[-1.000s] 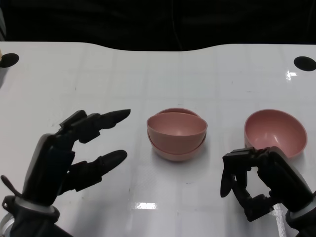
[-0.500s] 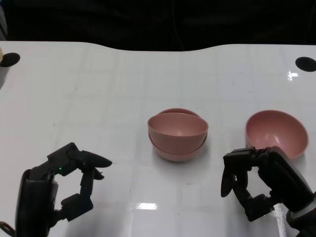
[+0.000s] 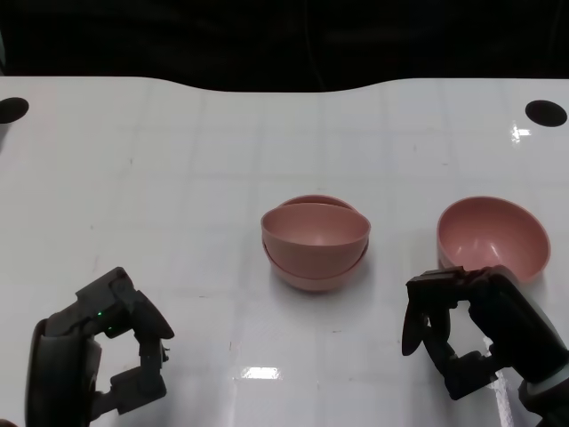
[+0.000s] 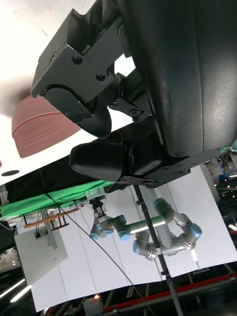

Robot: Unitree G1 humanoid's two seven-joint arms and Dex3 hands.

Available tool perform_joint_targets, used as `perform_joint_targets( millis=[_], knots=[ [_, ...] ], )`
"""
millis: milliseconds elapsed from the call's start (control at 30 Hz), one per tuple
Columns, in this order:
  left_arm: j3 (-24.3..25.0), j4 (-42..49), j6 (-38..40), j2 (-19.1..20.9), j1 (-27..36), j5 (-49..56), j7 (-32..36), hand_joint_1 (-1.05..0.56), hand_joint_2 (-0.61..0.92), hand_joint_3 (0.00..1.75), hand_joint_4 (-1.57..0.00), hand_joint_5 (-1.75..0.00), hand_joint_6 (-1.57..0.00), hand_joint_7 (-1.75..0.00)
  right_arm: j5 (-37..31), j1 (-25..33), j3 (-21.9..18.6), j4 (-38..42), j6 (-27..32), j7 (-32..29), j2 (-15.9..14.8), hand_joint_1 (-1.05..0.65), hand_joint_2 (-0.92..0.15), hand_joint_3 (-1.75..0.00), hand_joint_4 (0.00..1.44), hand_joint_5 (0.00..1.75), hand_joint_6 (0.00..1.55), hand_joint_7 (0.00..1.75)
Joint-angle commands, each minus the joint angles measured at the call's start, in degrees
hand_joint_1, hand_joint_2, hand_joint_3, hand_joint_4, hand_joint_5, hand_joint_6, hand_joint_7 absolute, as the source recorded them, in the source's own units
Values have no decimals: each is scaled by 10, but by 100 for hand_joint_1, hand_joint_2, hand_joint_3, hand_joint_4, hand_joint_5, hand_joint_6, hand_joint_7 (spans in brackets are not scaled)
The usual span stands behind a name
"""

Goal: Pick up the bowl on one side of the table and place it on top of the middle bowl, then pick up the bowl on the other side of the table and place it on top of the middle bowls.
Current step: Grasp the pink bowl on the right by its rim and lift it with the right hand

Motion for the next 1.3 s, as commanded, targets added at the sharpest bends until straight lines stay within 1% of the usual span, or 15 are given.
perform_joint_targets(
  millis=[33,400,433,467,500,567,600,633,667,900,1000,1033,1067,1133,1300],
  knots=[
    [9,-4,2,-1,6,-7,-7,-1,37,147,-95,-175,-82,-164,10,1,-4,2,-8,3,-11,30,-1,-175,105,169,101,132],
    [14,12,0,-8,2,-18,-22,-1,36,147,-95,-175,-82,-164,20,-3,-7,-1,0,12,-15,30,-1,-175,105,169,102,132],
    [13,23,-3,-10,0,-27,-27,-1,38,149,-95,-175,-81,-165,29,-5,-9,-5,7,20,-18,24,-18,-139,93,140,82,106],
    [14,32,-5,-11,-2,-34,-32,-1,38,149,-95,-175,-81,-165,36,-6,-10,-8,12,26,-20,21,-25,-123,91,125,78,91],
    [14,37,-7,-12,-3,-38,-36,-1,38,150,-96,-175,-81,-166,41,-6,-11,-10,15,31,-21,20,-30,-113,90,116,76,81],
    [16,52,-11,-12,-10,-41,-44,-1,39,149,-95,-175,-80,-166,34,-10,-20,-23,40,33,-29,19,-32,-109,85,109,74,73],
    [15,61,-14,-11,-15,-41,-49,-2,39,147,-95,-175,-80,-165,26,-14,-27,-34,58,32,-37,13,-33,-105,75,104,68,67],
    [15,68,-16,-11,-19,-40,-53,-2,39,148,-95,-175,-81,-163,21,-16,-31,-43,71,32,-42,6,-38,-91,63,102,62,60],
    [15,72,-17,-11,-21,-40,-55,-1,39,149,-95,-175,-81,-163,18,-16,-34,-50,80,32,-45,4,-41,-85,58,102,61,57],
    [17,77,-25,-17,-22,-38,-63,-1,38,151,-95,-175,-82,-162,20,-5,-37,-86,106,35,-53,1,-44,-77,53,103,59,54],
    [16,78,-31,-19,-20,-37,-68,-5,37,150,-95,-175,-83,-161,12,10,-47,-142,142,40,-62,-7,-54,-56,43,106,50,54],
    [18,80,-33,-17,-21,-39,-71,-4,37,150,-94,-175,-82,-160,6,16,-49,-161,158,41,-62,-15,-62,-40,30,107,39,54],
    [19,81,-34,-16,-21,-40,-73,-4,38,150,-93,-175,-82,-159,1,20,-51,-177,172,42,-62,-18,-67,-29,25,110,33,56],
    [22,82,-30,-16,-21,-39,-73,-4,37,149,-93,-175,-83,-159,-6,26,-54,-202,197,44,-63,-22,-72,-17,18,110,26,59],
    [26,82,-25,-17,-21,-45,-78,-4,37,149,-94,-175,-84,-158,-16,38,-57,-248,239,44,-64,-28,-73,-7,9,107,18,60]
  ],
)
